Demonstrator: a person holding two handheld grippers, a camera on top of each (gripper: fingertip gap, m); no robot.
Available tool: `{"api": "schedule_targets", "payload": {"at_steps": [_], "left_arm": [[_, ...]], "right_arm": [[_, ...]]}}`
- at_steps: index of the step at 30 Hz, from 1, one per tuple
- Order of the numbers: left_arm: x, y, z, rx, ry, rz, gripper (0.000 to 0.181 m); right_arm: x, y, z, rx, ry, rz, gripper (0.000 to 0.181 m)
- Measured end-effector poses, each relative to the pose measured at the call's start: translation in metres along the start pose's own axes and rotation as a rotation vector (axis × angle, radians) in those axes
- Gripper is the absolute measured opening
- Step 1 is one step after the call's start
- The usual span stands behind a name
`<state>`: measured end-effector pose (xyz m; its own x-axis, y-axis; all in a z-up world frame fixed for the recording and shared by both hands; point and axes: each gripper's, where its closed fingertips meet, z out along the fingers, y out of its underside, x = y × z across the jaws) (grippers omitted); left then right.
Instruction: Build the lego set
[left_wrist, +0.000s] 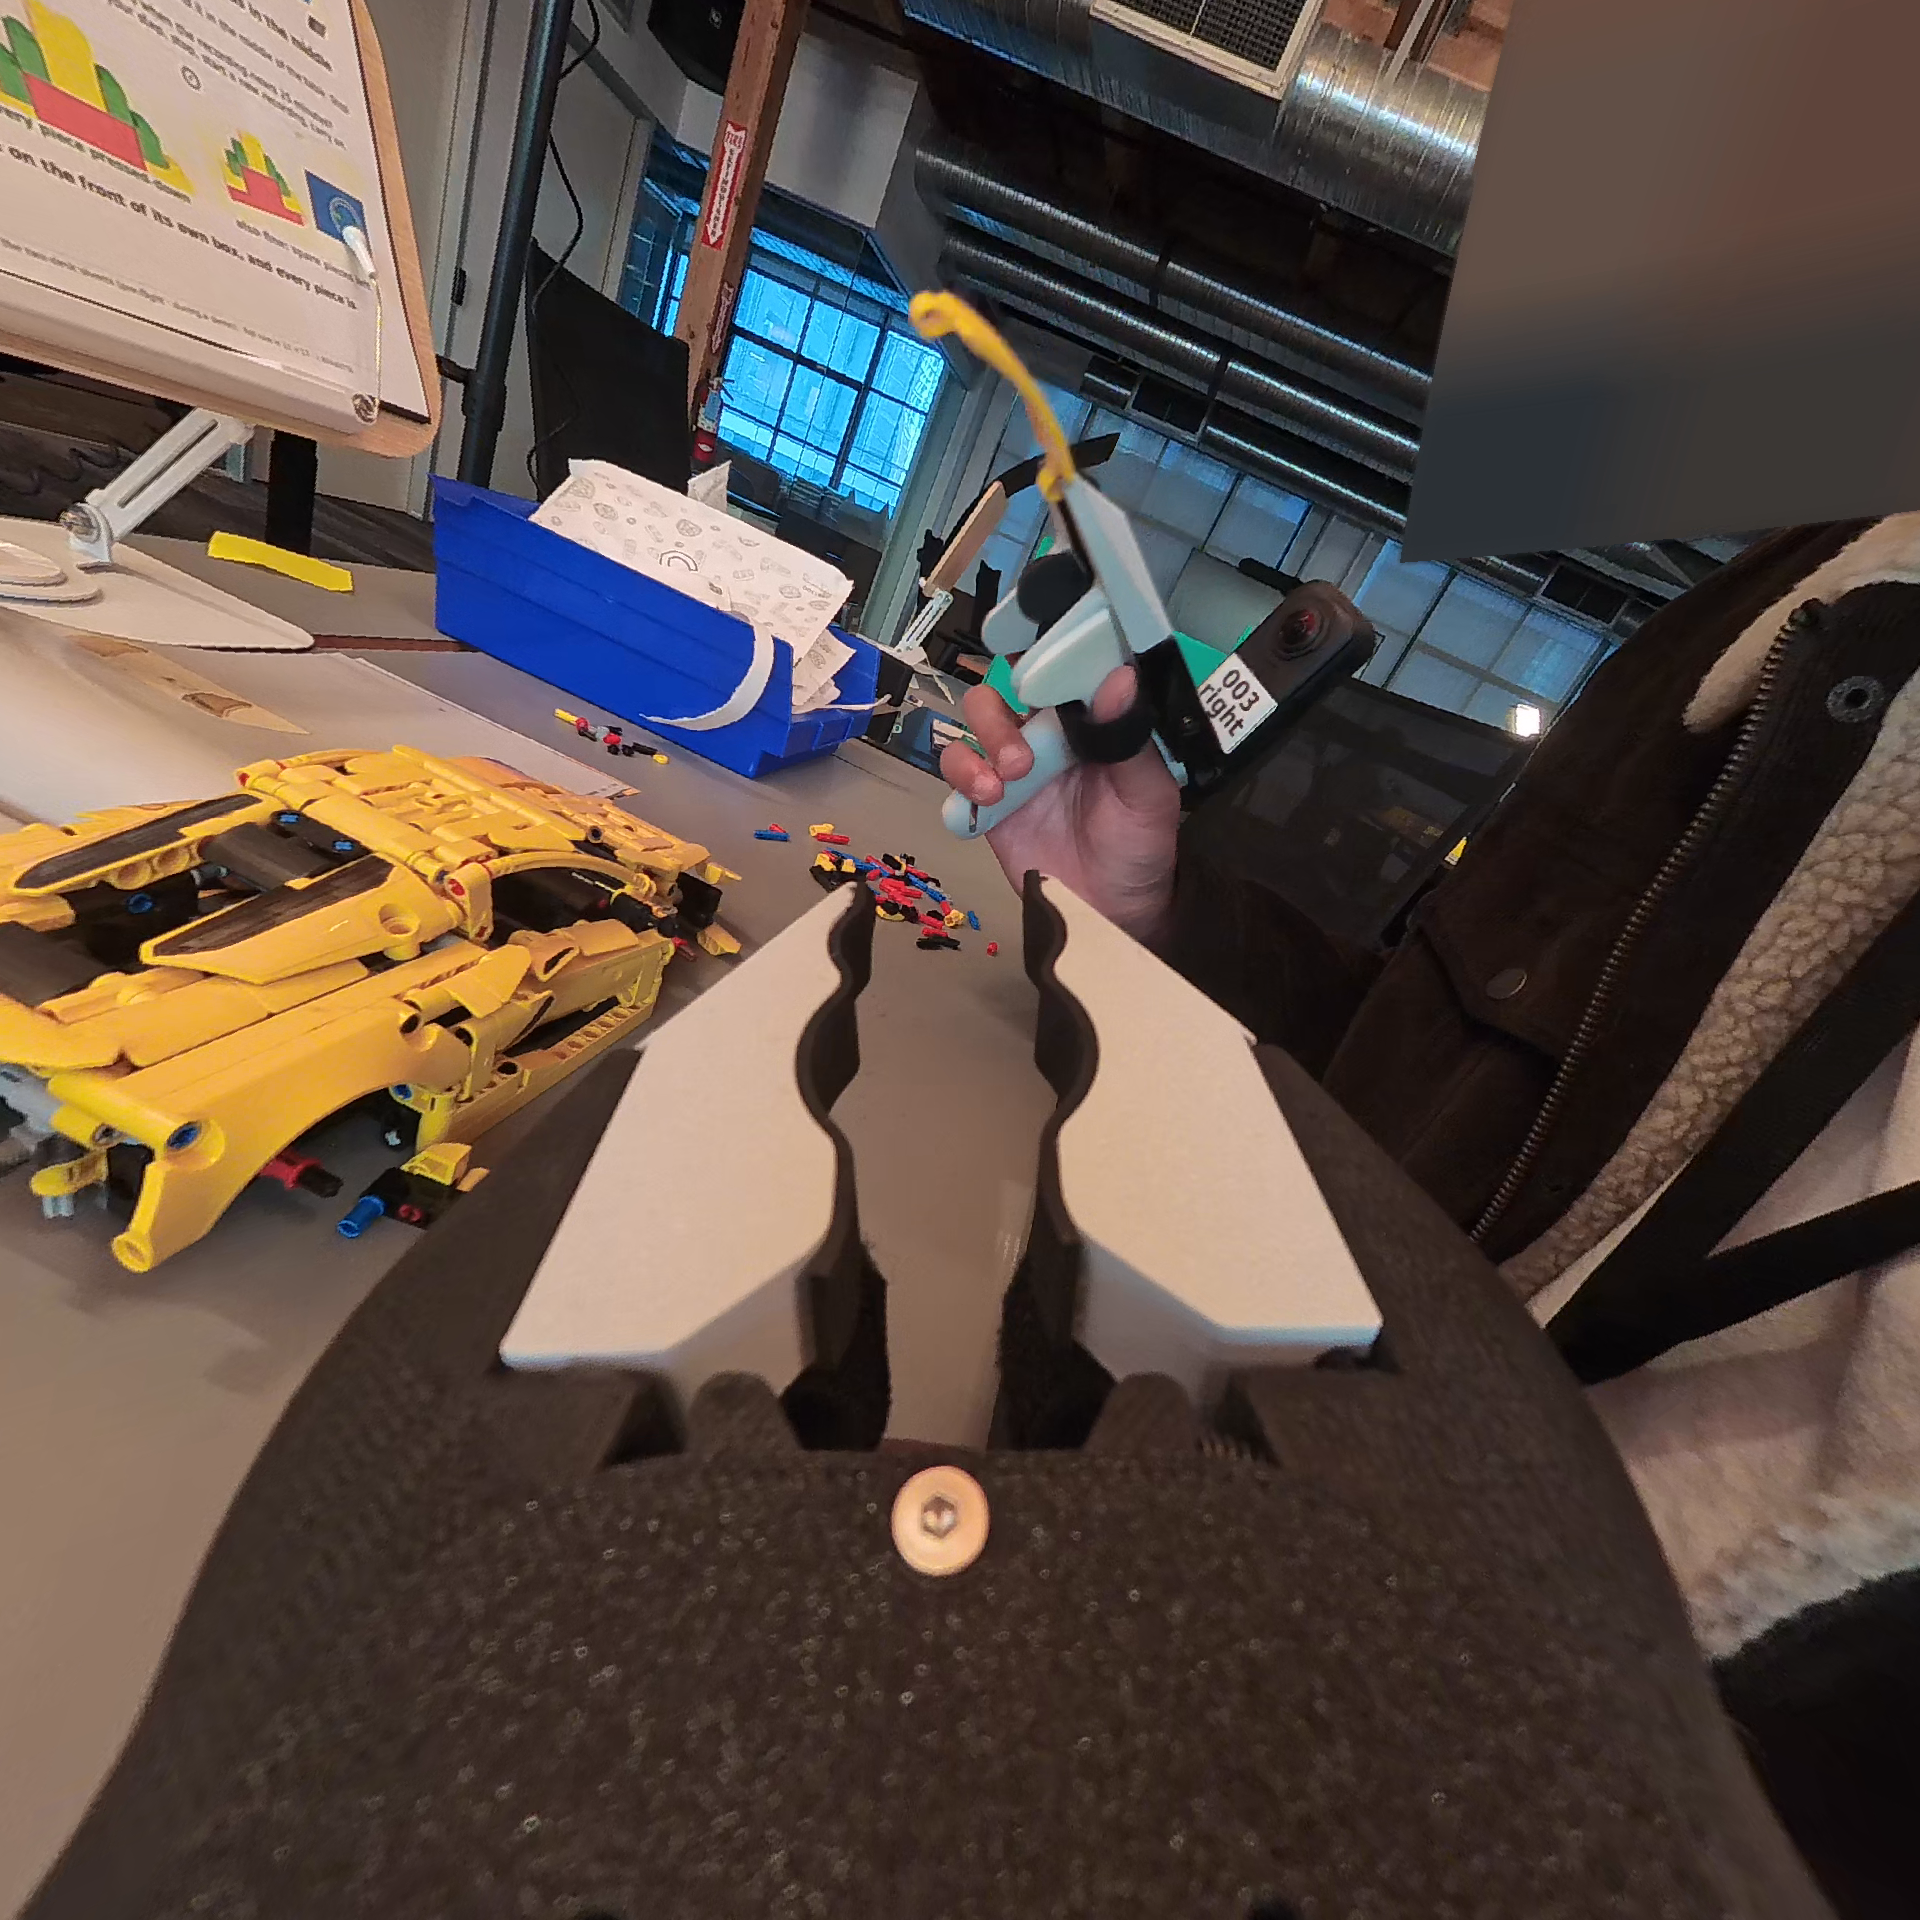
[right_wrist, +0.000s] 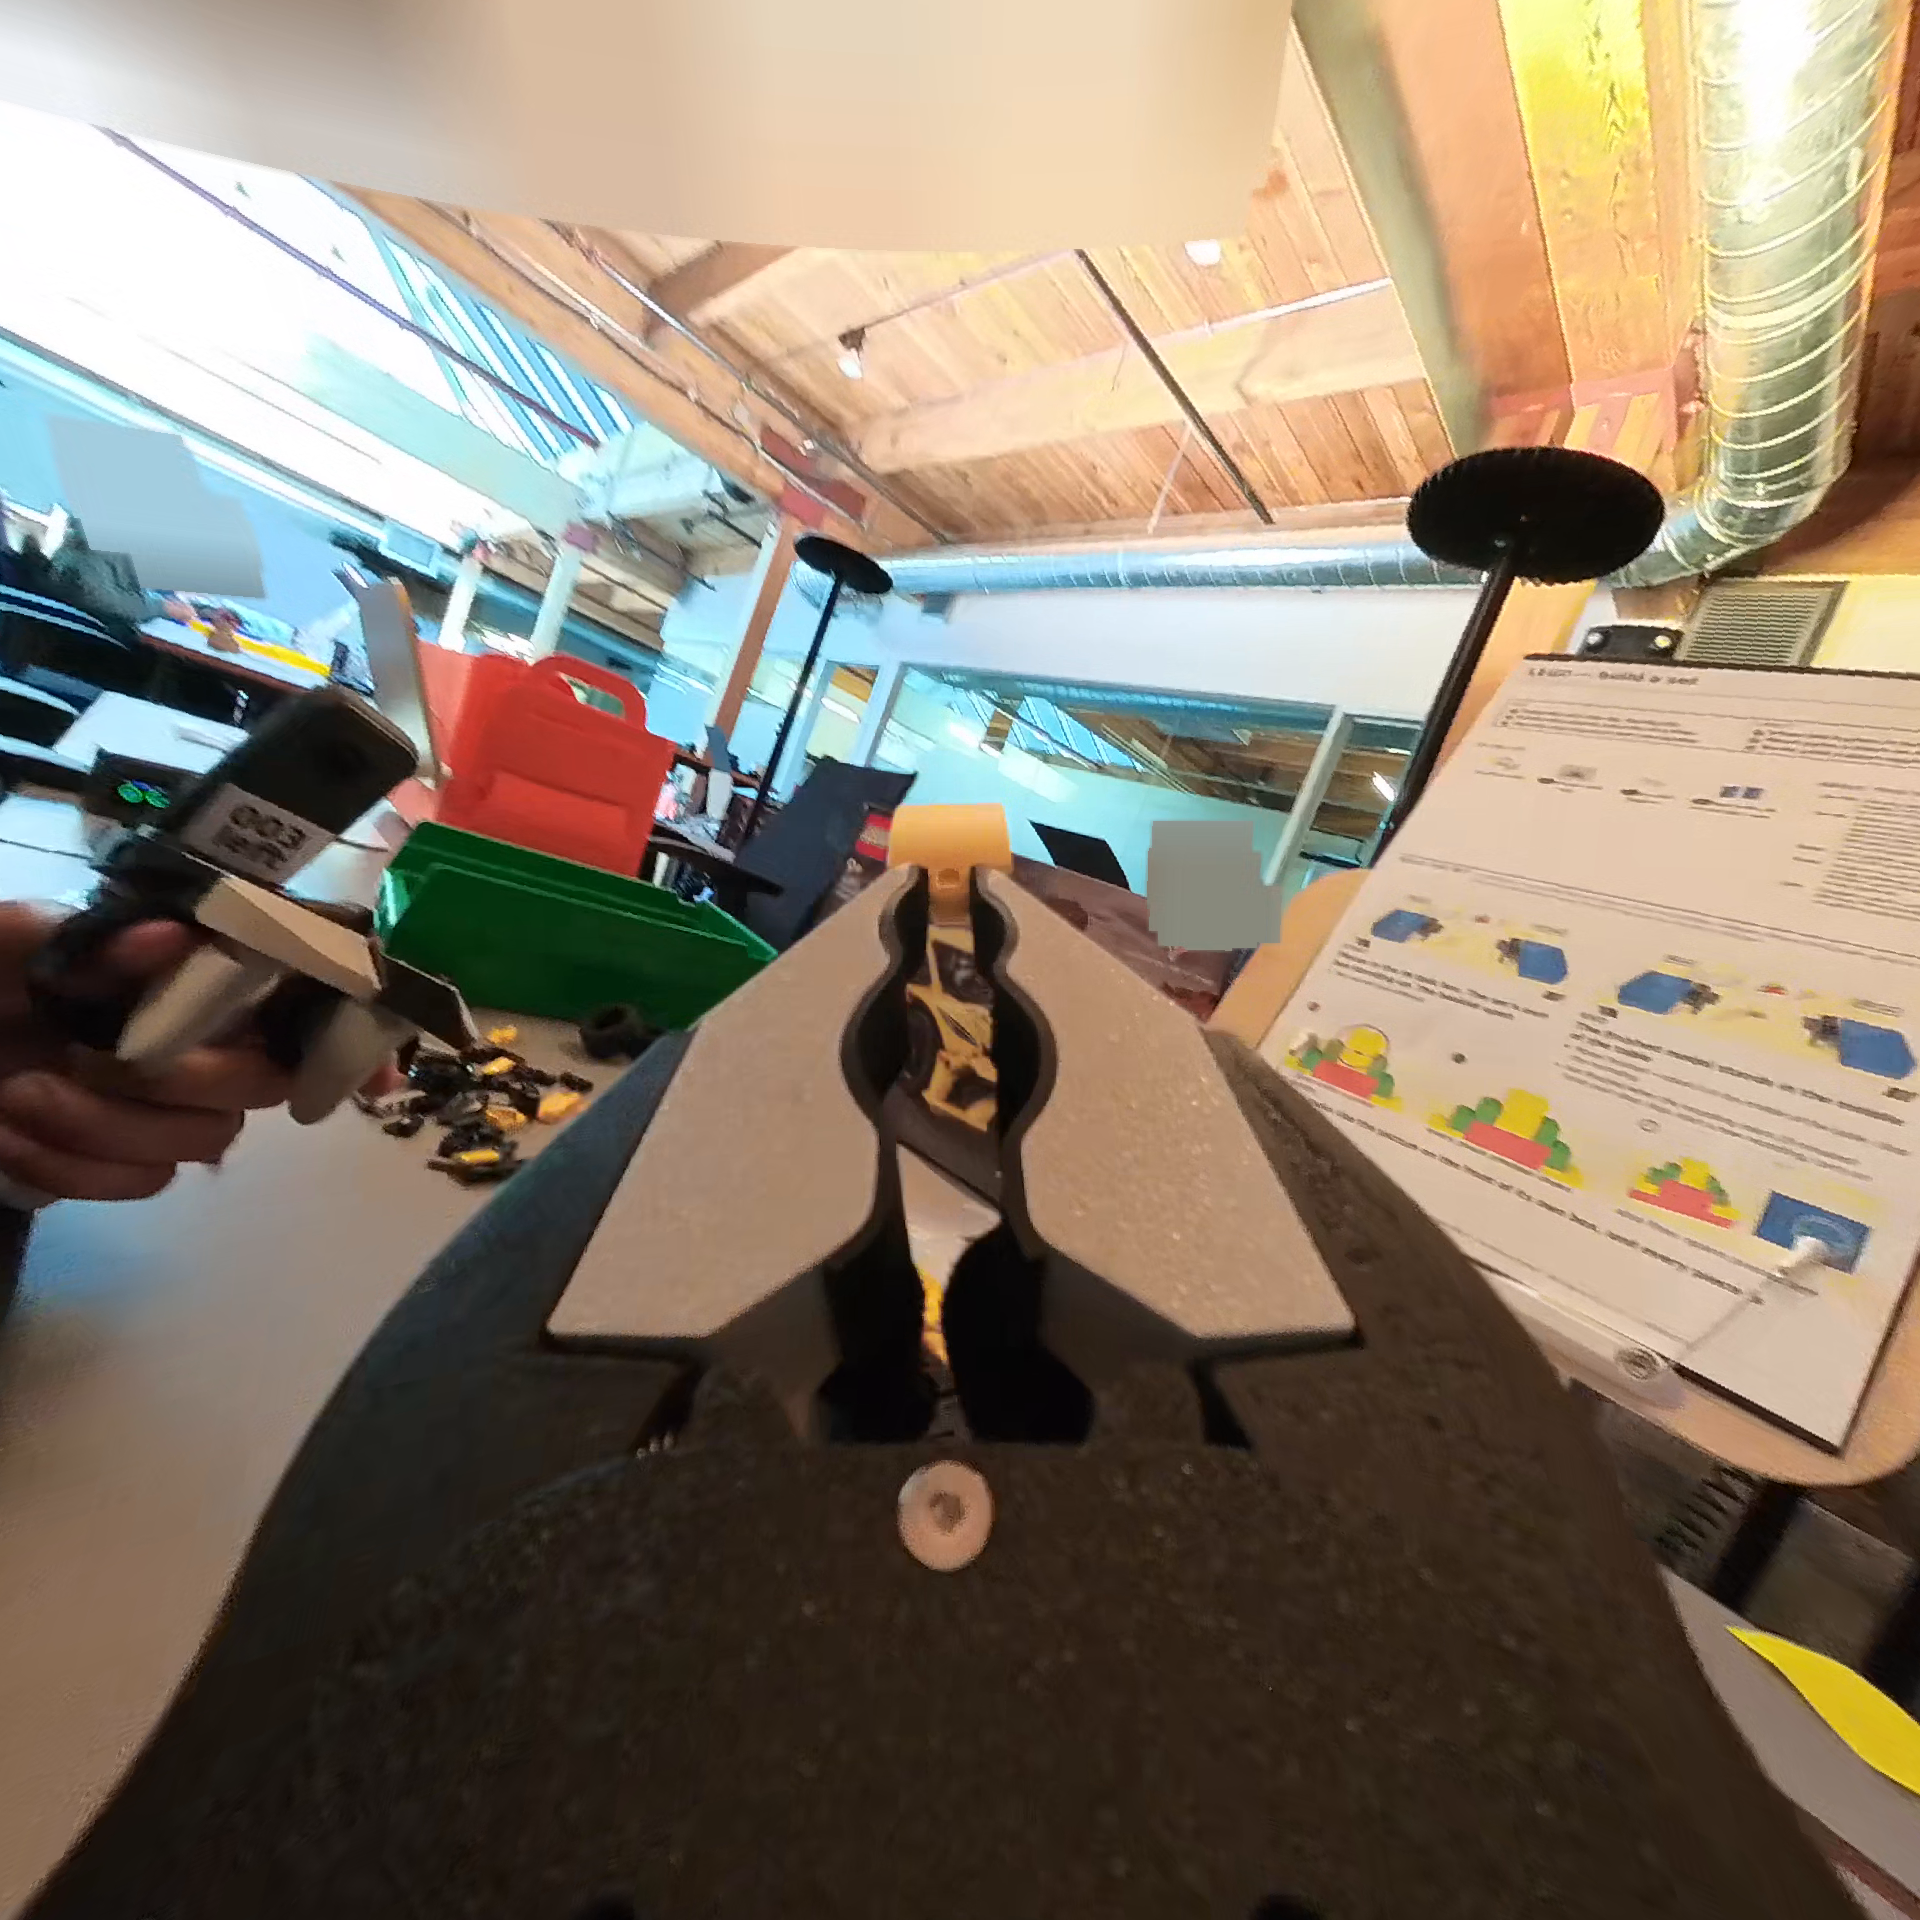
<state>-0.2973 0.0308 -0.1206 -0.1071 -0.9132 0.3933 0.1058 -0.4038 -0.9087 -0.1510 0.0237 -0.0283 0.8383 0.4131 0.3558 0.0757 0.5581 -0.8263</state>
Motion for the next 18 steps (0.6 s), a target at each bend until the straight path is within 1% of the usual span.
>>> {"api": "schedule_targets", "payload": {"at_steps": [5, 13, 15, 18], "left_arm": [[0.0, 0.001, 0.0, -0.003, 0.001, -0.004, 0.028], [-0.001, 0.001, 0.0, -0.006, 0.001, -0.009, 0.028], [-0.001, 0.001, -0.001, -0.005, 0.001, -0.009, 0.028], [-0.001, 0.001, -0.001, -0.004, 0.002, -0.012, 0.028]], "right_arm": [[0.004, 0.009, 0.001, -0.064, 0.033, -0.04, 0.006], [0.003, 0.036, 0.003, -0.252, 0.089, -0.186, 0.006], [0.004, 0.05, 0.002, -0.354, 0.109, -0.222, 0.006], [0.013, 0.077, -0.005, -0.573, 0.186, -0.306, 0.006]]}}
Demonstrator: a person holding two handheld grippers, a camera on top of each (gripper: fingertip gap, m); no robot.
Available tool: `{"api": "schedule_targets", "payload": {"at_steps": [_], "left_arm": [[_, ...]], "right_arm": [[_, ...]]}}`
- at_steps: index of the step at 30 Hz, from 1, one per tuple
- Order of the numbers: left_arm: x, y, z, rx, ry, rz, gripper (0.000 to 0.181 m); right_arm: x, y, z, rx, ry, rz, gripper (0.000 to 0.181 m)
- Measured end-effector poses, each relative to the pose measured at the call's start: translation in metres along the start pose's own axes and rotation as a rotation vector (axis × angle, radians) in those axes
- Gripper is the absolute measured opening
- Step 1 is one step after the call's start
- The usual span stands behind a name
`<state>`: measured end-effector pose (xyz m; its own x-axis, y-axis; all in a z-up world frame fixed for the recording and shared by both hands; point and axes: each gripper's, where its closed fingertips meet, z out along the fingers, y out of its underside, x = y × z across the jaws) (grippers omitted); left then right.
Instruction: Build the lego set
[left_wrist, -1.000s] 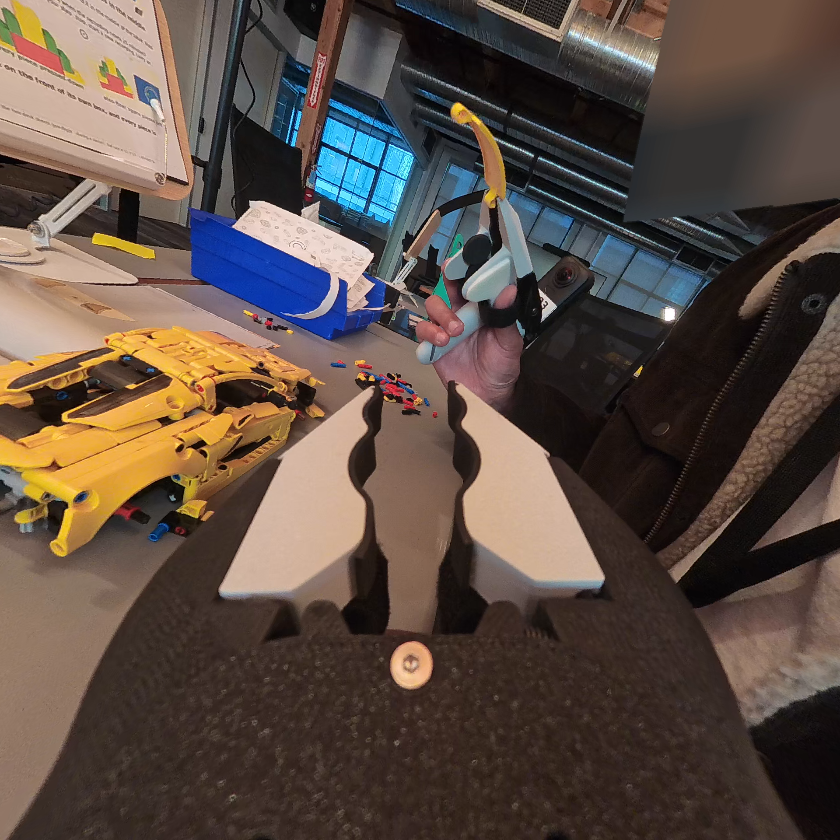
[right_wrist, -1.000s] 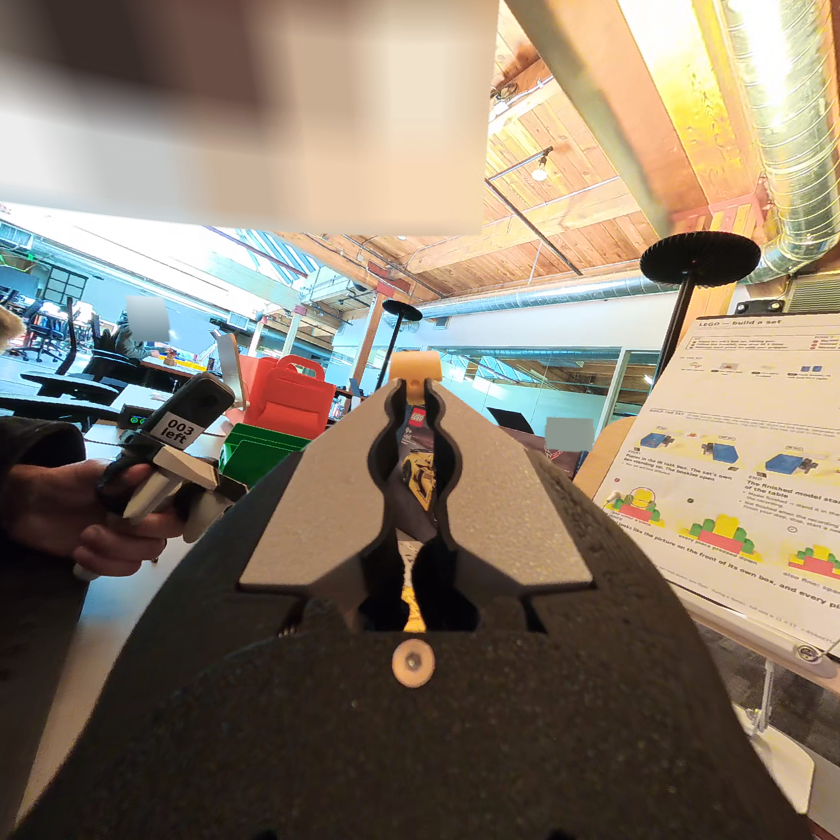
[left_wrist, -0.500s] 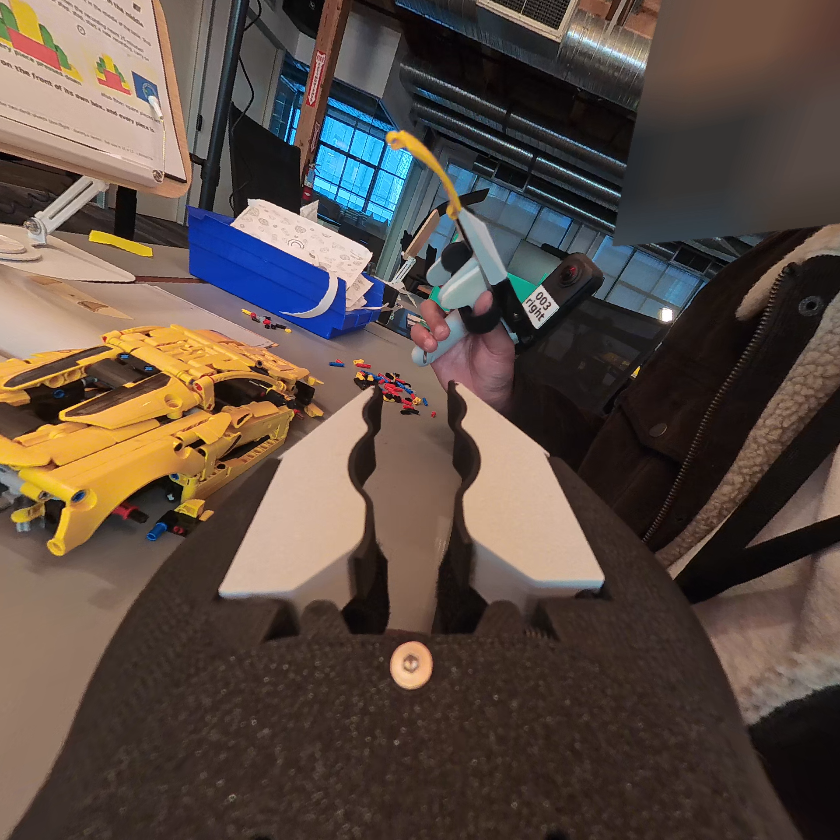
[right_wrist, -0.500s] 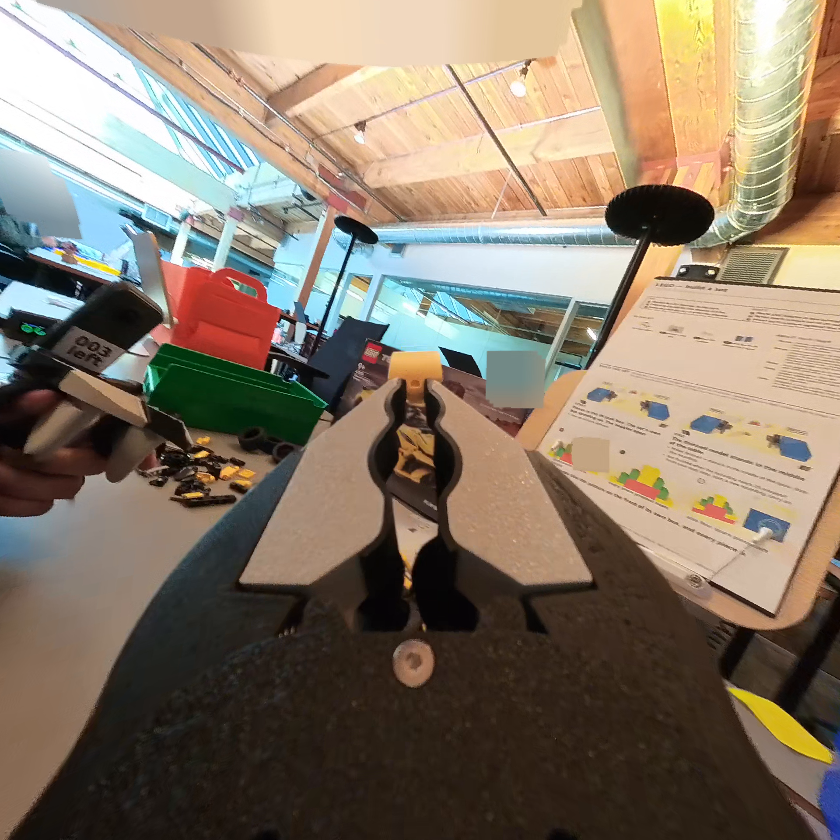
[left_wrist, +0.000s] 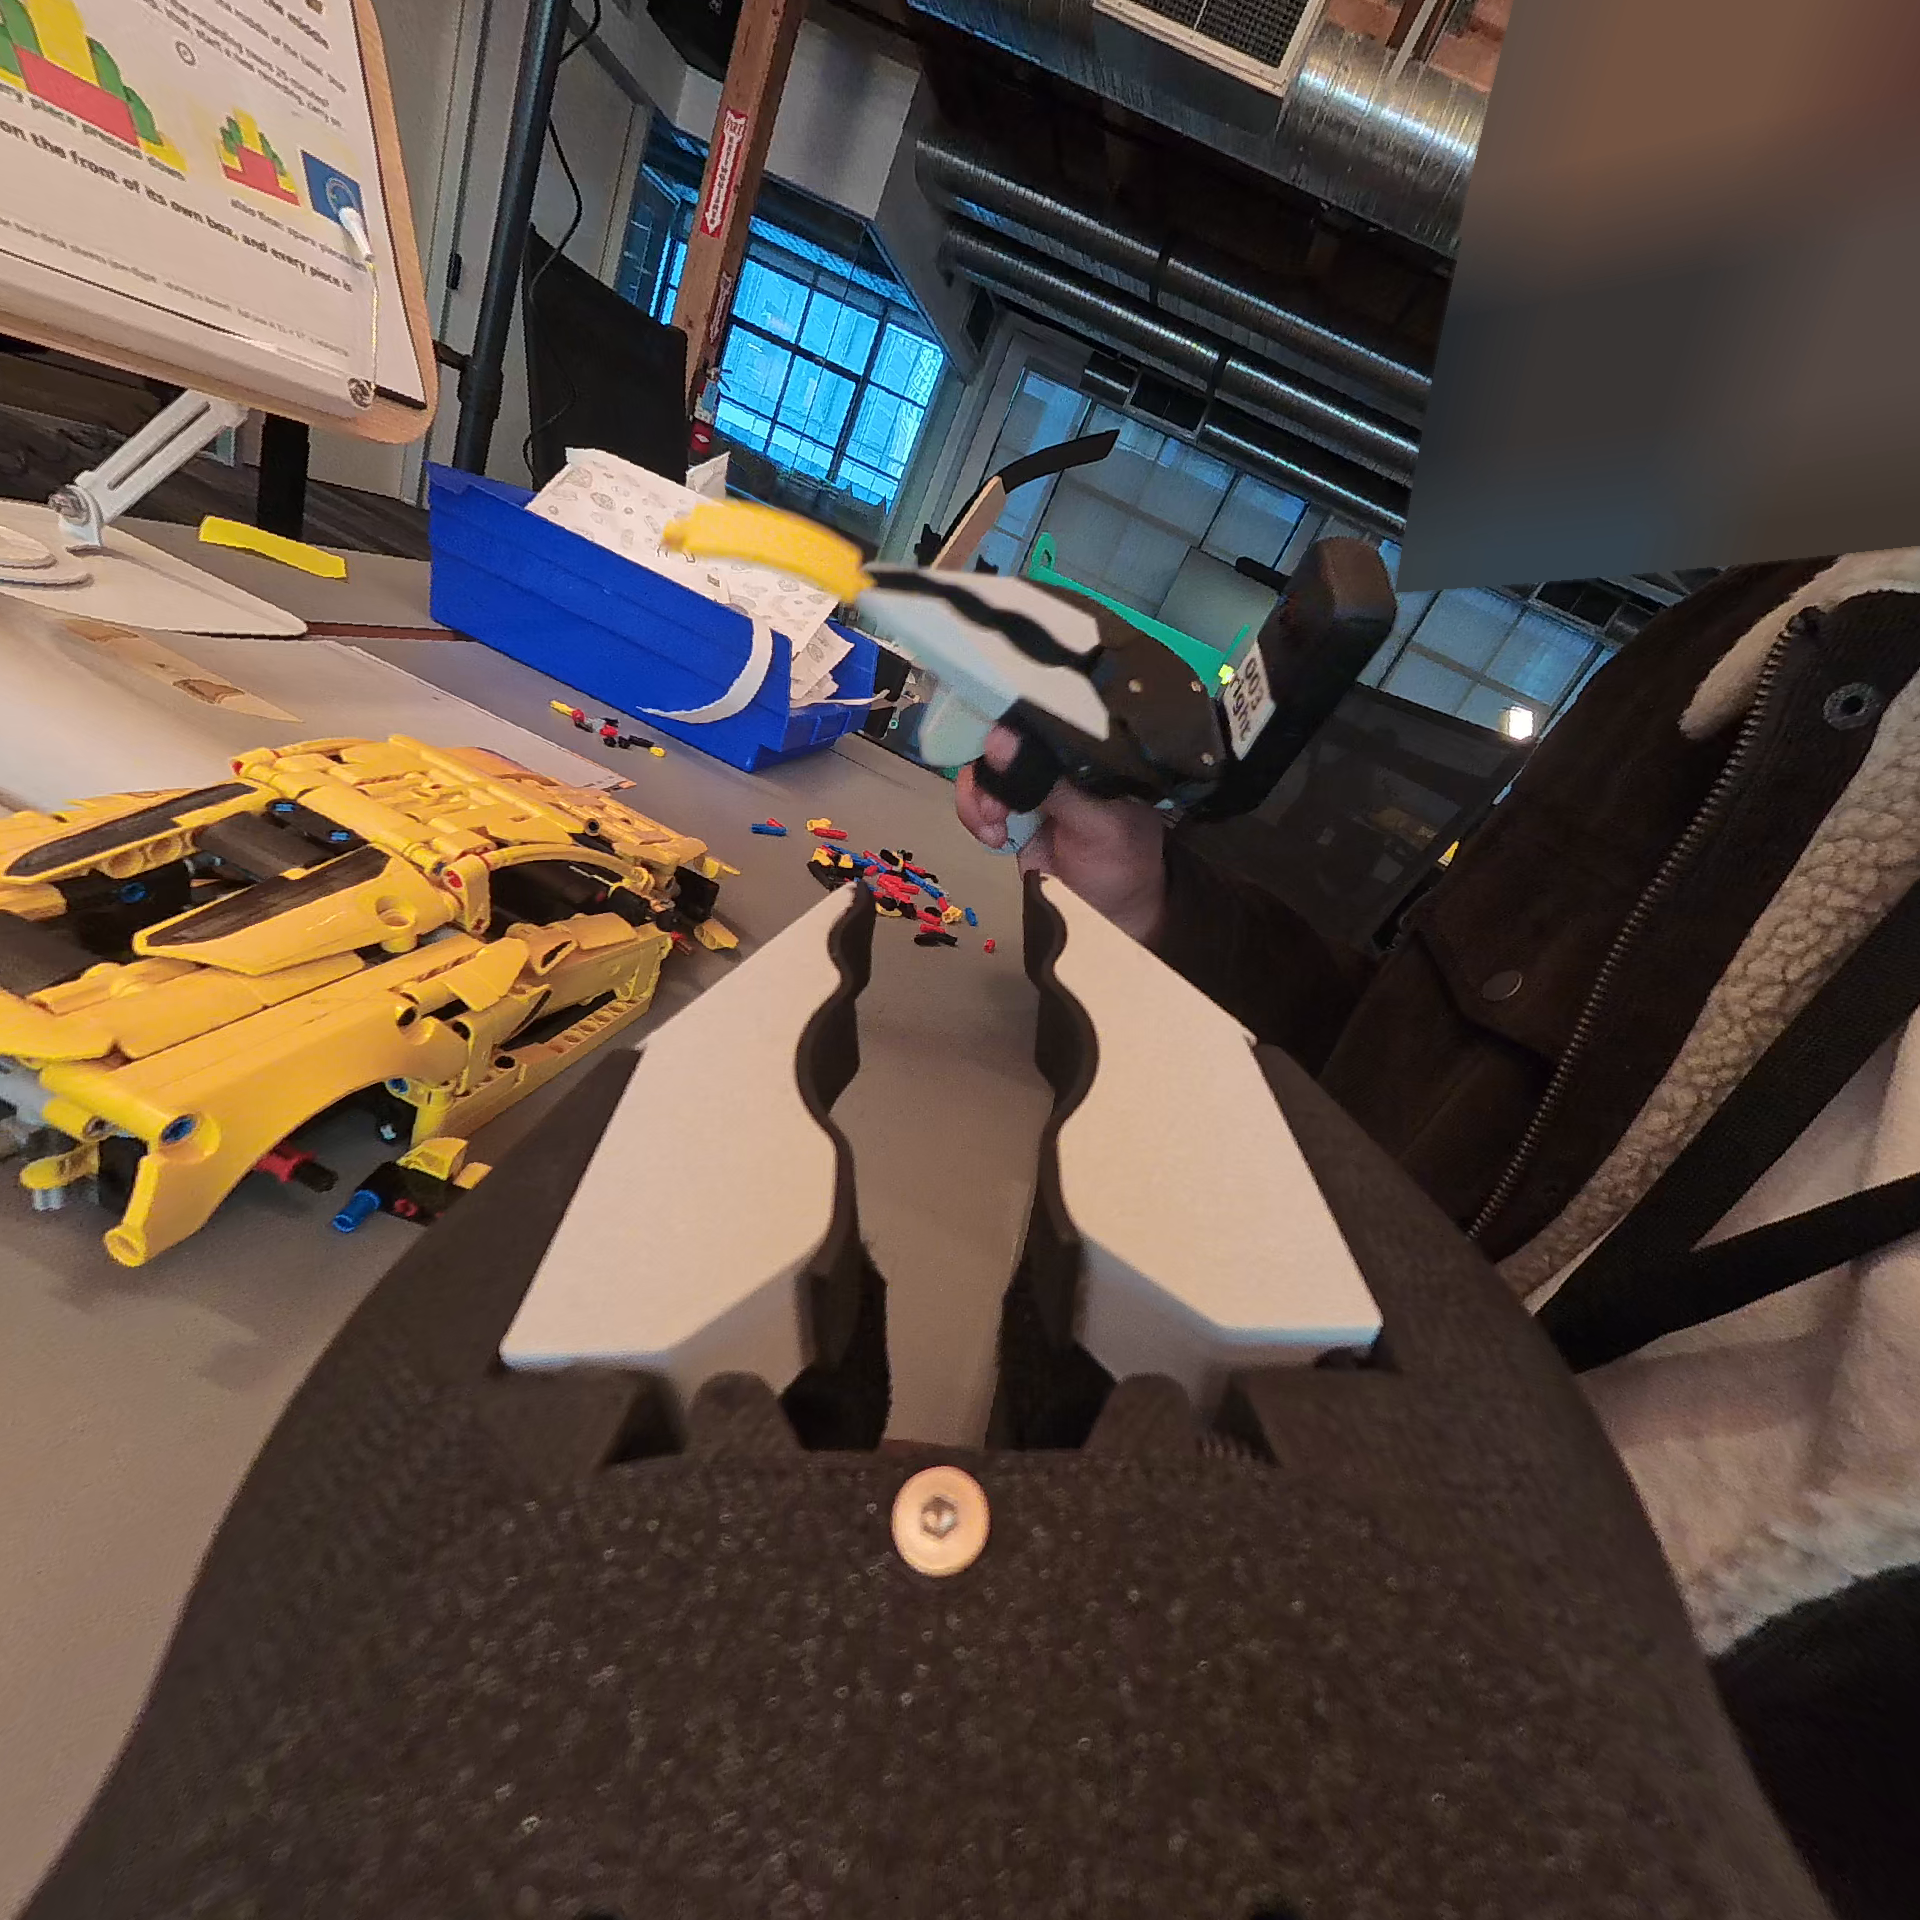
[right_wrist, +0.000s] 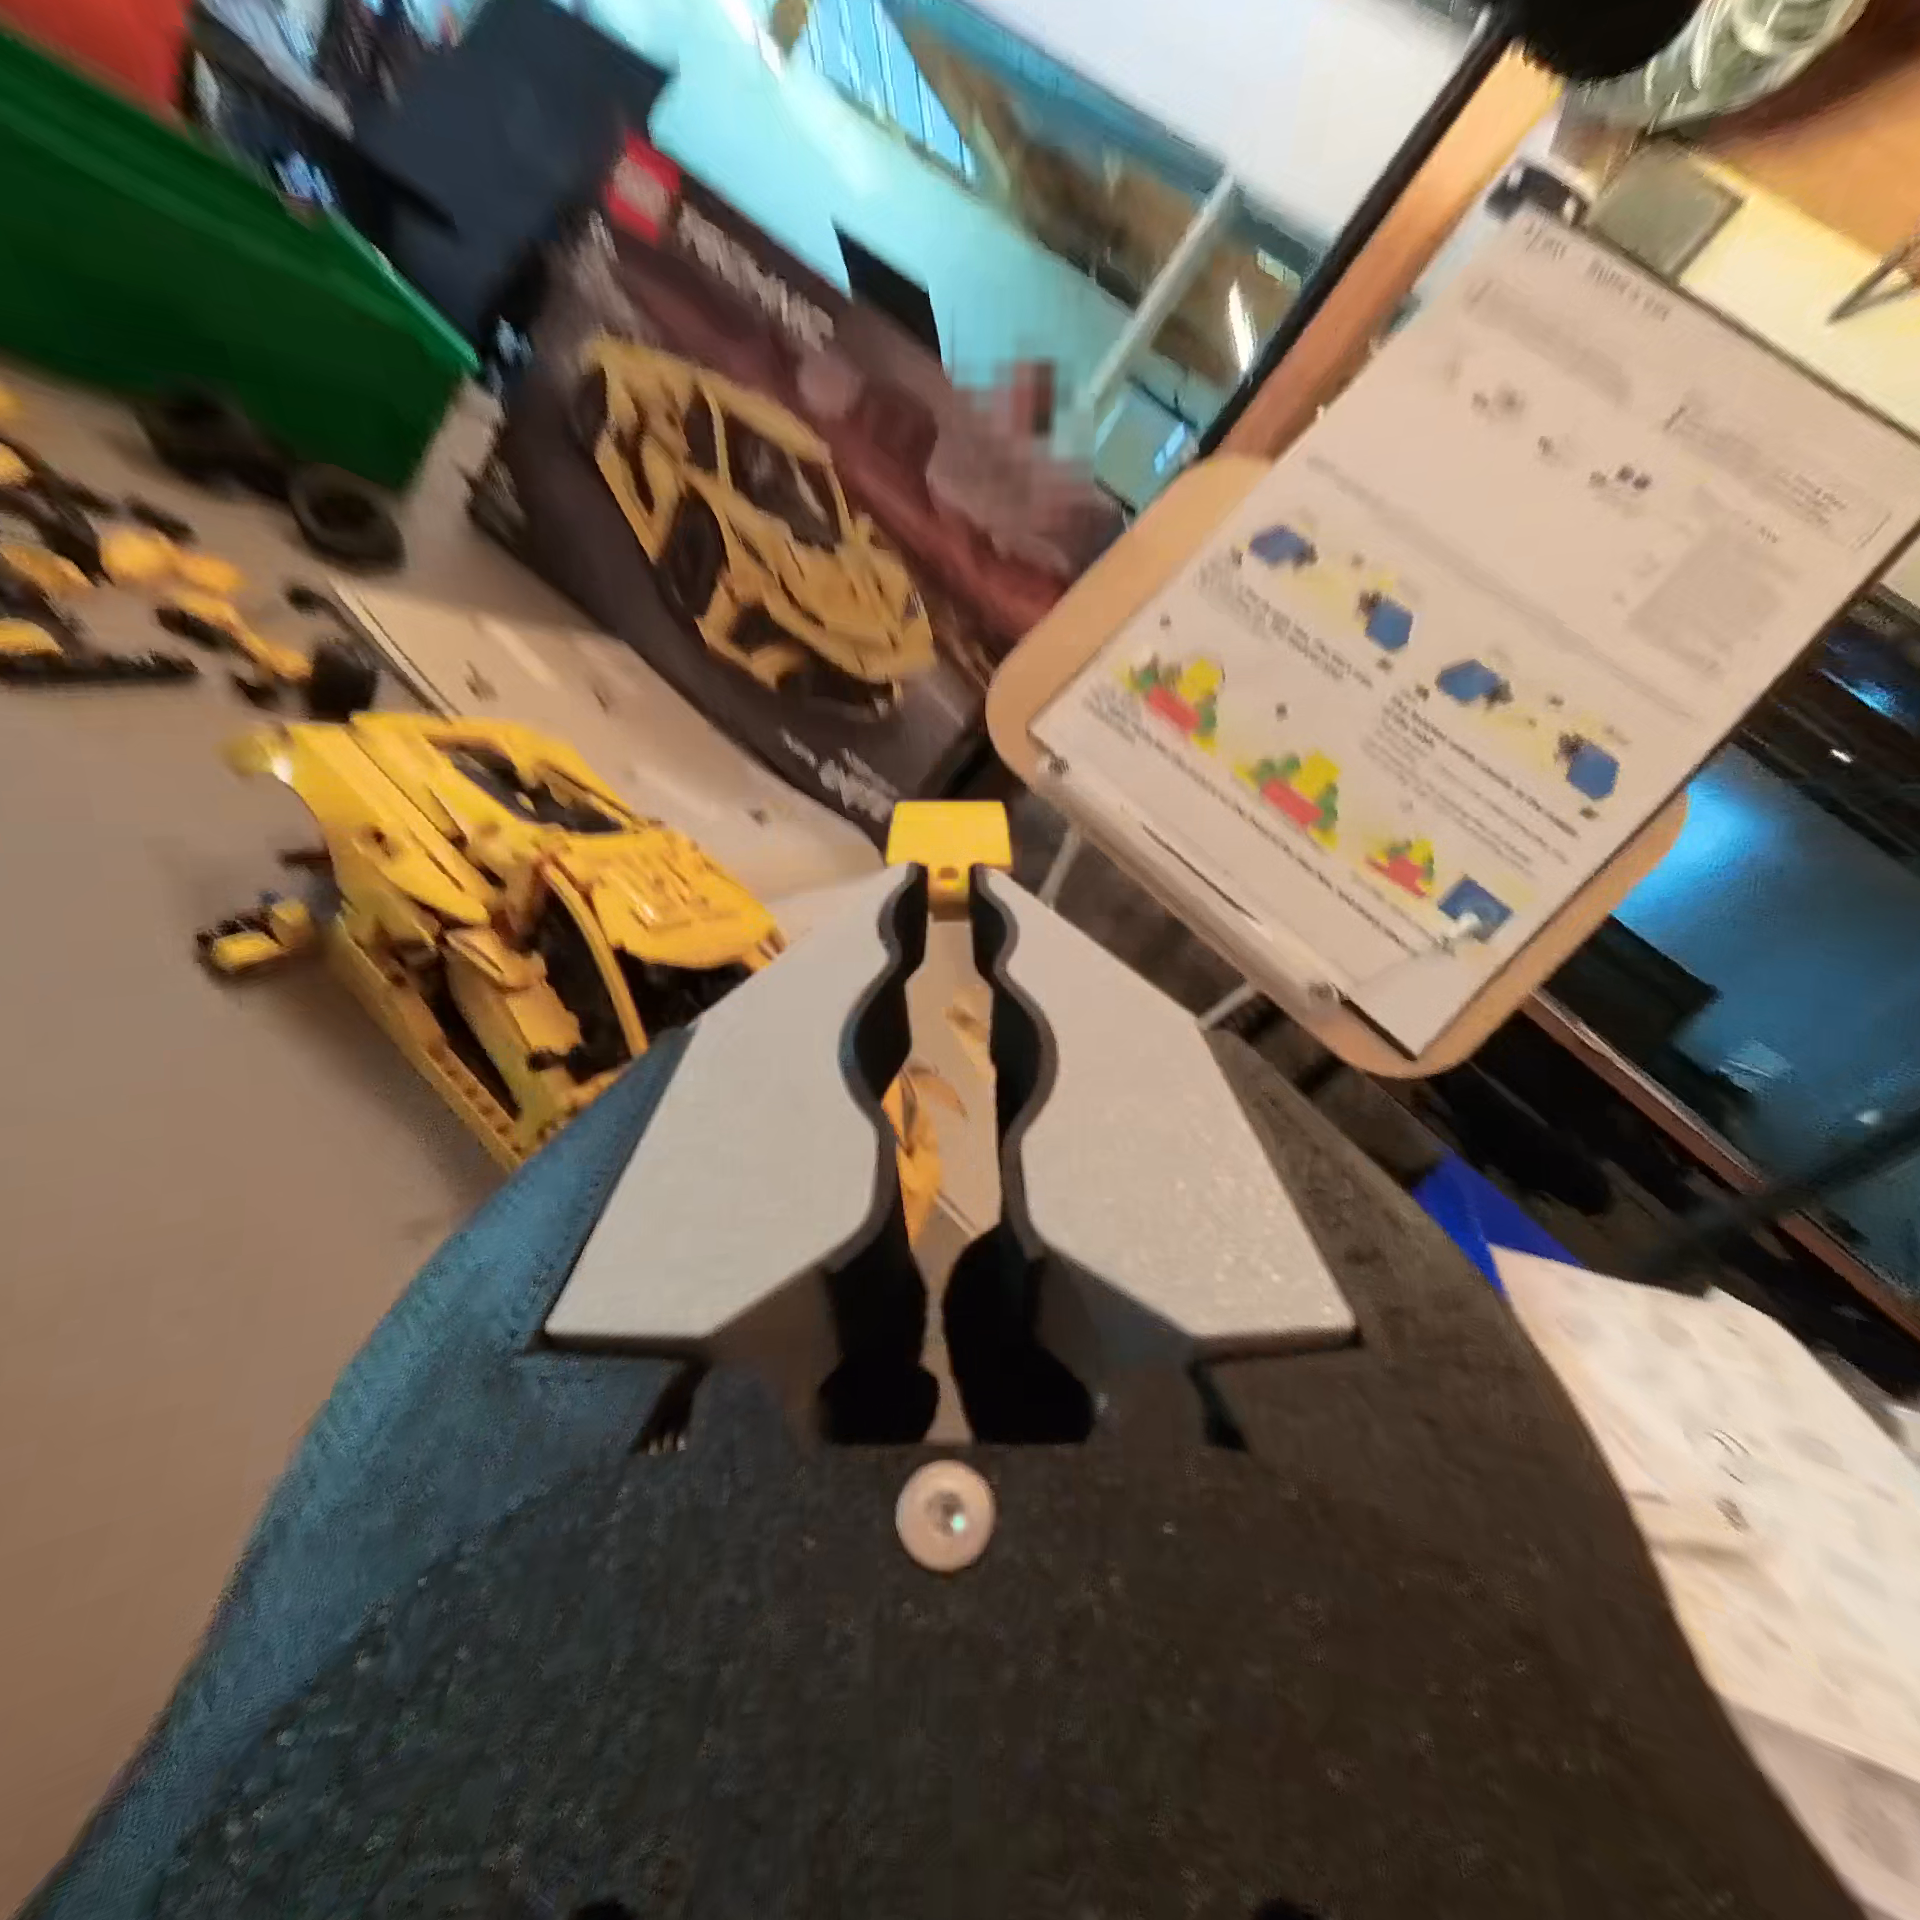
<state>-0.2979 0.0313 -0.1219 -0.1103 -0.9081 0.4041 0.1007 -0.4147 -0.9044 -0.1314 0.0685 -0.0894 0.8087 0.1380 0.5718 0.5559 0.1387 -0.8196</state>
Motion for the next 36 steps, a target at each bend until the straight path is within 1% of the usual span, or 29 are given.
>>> {"api": "schedule_targets", "payload": {"at_steps": [2, 5, 7, 9, 10, 12, 14, 15, 16, 18, 20, 21, 24, 27, 28, 29, 30, 31, 36], "left_arm": [[0.0, 0.0, 0.0, 0.001, 0.0, -0.001, 0.028], [-0.002, -0.001, 0.0, 0.004, -0.009, -0.01, 0.028], [-0.015, -0.005, 0.0, 0.028, -0.08, -0.06, 0.024], [-0.038, -0.006, 0.006, 0.032, -0.187, -0.202, 0.024], [-0.046, -0.005, 0.013, 0.028, -0.207, -0.288, 0.024], [-0.047, -0.011, 0.033, 0.036, -0.156, -0.419, 0.025], [-0.053, -0.015, 0.054, 0.017, -0.155, -0.489, 0.029], [-0.055, -0.017, 0.065, 0.0, -0.157, -0.509, 0.036], [-0.055, -0.019, 0.076, -0.024, -0.152, -0.521, 0.043], [-0.05, -0.021, 0.096, -0.062, -0.142, -0.543, 0.052], [-0.047, -0.027, 0.11, -0.052, -0.135, -0.579, 0.054], [-0.046, -0.028, 0.114, -0.043, -0.137, -0.598, 0.054], [-0.039, -0.031, 0.125, -0.041, -0.108, -0.636, 0.054], [-0.033, -0.026, 0.13, -0.067, -0.104, -0.639, 0.053], [-0.033, -0.024, 0.131, -0.081, -0.118, -0.635, 0.052], [-0.035, -0.023, 0.13, -0.084, -0.133, -0.633, 0.046], [-0.038, -0.022, 0.128, -0.086, -0.149, -0.631, 0.035], [-0.039, -0.022, 0.127, -0.087, -0.152, -0.628, 0.028], [-0.044, -0.016, 0.126, -0.122, -0.167, -0.606, 0.027]], "right_arm": [[-0.002, 0.008, 0.003, -0.055, 0.02, -0.048, 0.006], [-0.004, 0.013, 0.005, -0.093, 0.049, -0.114, 0.006], [-0.006, 0.012, 0.005, -0.088, 0.051, -0.146, 0.006], [-0.008, 0.008, 0.004, -0.065, 0.058, -0.166, 0.006], [-0.01, 0.006, 0.004, -0.044, 0.055, -0.173, 0.006], [-0.013, -0.001, 0.003, 0.001, 0.063, -0.198, 0.006], [-0.017, -0.007, 0.001, 0.035, 0.082, -0.258, 0.006], [-0.021, -0.008, 0.001, 0.042, 0.092, -0.31, 0.006], [-0.025, -0.009, 0.001, 0.045, 0.099, -0.374, 0.006], [-0.033, -0.012, 0.0, 0.059, 0.131, -0.508, 0.006], [-0.039, -0.016, -0.001, 0.08, 0.146, -0.593, 0.006], [-0.041, -0.017, -0.002, 0.087, 0.145, -0.605, 0.006], [-0.044, -0.019, -0.004, 0.097, 0.137, -0.624, 0.006], [-0.05, -0.017, -0.003, 0.09, 0.131, -0.695, 0.007], [-0.053, -0.018, -0.004, 0.095, 0.13, -0.723, 0.006], [-0.054, -0.019, -0.004, 0.1, 0.137, -0.743, 0.007], [-0.055, -0.02, -0.004, 0.106, 0.146, -0.757, 0.007], [-0.056, -0.02, -0.004, 0.106, 0.147, -0.764, 0.007], [-0.061, -0.015, -0.002, 0.086, 0.107, -0.737, 0.008]]}}
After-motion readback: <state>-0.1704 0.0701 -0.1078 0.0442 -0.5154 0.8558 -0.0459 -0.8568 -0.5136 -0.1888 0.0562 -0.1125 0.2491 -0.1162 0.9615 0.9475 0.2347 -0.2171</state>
